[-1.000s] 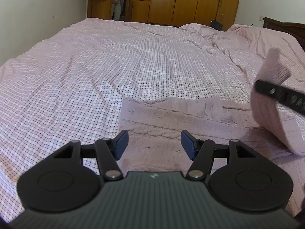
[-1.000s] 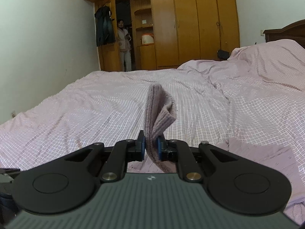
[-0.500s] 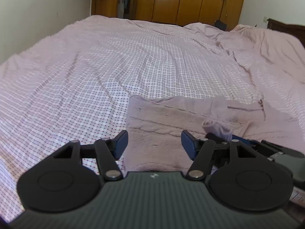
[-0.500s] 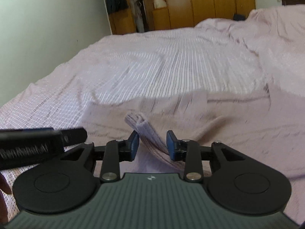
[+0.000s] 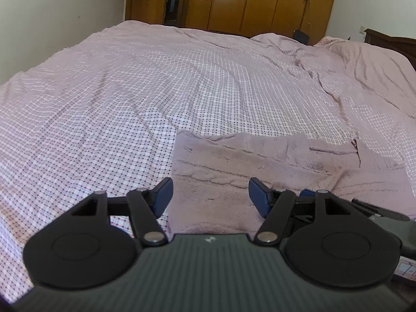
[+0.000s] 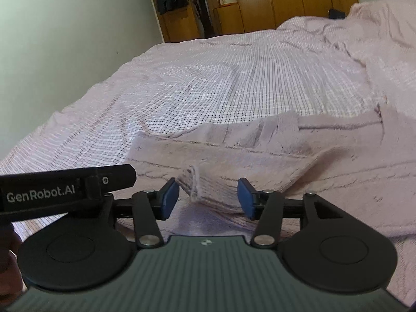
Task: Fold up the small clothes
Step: 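Carry the sleeve across the cardigan body and open the right tool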
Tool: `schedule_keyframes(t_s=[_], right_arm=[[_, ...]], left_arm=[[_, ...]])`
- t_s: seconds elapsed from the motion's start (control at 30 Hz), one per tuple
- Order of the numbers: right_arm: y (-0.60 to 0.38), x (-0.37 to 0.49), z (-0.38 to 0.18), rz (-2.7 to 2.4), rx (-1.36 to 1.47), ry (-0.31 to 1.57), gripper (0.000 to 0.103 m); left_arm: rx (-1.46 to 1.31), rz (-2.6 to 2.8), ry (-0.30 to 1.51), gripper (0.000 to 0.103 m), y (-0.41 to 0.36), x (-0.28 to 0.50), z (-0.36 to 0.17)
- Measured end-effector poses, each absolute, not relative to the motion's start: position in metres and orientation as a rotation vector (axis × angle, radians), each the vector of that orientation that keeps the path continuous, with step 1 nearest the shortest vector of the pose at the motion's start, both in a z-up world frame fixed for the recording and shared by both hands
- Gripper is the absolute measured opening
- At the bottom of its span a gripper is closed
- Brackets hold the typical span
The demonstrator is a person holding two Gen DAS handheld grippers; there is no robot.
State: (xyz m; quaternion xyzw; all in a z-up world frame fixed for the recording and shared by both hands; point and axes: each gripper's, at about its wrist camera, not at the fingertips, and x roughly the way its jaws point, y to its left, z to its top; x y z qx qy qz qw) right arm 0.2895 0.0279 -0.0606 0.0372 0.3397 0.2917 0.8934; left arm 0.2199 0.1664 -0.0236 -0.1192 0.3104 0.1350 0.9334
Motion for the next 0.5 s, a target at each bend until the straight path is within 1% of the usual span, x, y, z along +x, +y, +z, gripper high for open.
schedule_keyframes(t_s=[0.07,0.1,0.13,0.17,0.3,0.4,0.47,0.5], right_arm=[[0.026,0.293,-0.062,0.639,0.105,0.739,0.067],[0.026,0.295,-0.063,0.671,0.117,0.756,0.076],[0.025,0.295,-0.062,0.694,0.126,0.765,0.081],[0.025,0.294,-0.061,0.704,0.124,0.768,0.082],[0.024,0.293,-0.057,0.675,0.066,0.778,0.082],[0.024,0.29,-0.057,0.667,-0.04,0.75,0.081],[0.029,0.286,-0.057,0.671,-0.132,0.718,0.074],[0.033,0.283,-0.058,0.669,-0.184,0.698,0.068]], left_arm=[[-0.254,0.269,0.637,0.066,0.169,0.22,-0.023],[-0.263,0.267,0.637,0.066,0.17,0.22,-0.023],[-0.265,0.267,0.637,0.066,0.17,0.22,-0.023],[-0.263,0.267,0.638,0.066,0.17,0.22,-0.023],[-0.274,0.266,0.639,0.066,0.172,0.22,-0.023],[-0.284,0.27,0.639,0.066,0.175,0.22,-0.023],[-0.291,0.271,0.636,0.066,0.176,0.22,-0.022],[-0.293,0.272,0.636,0.066,0.176,0.219,-0.022]])
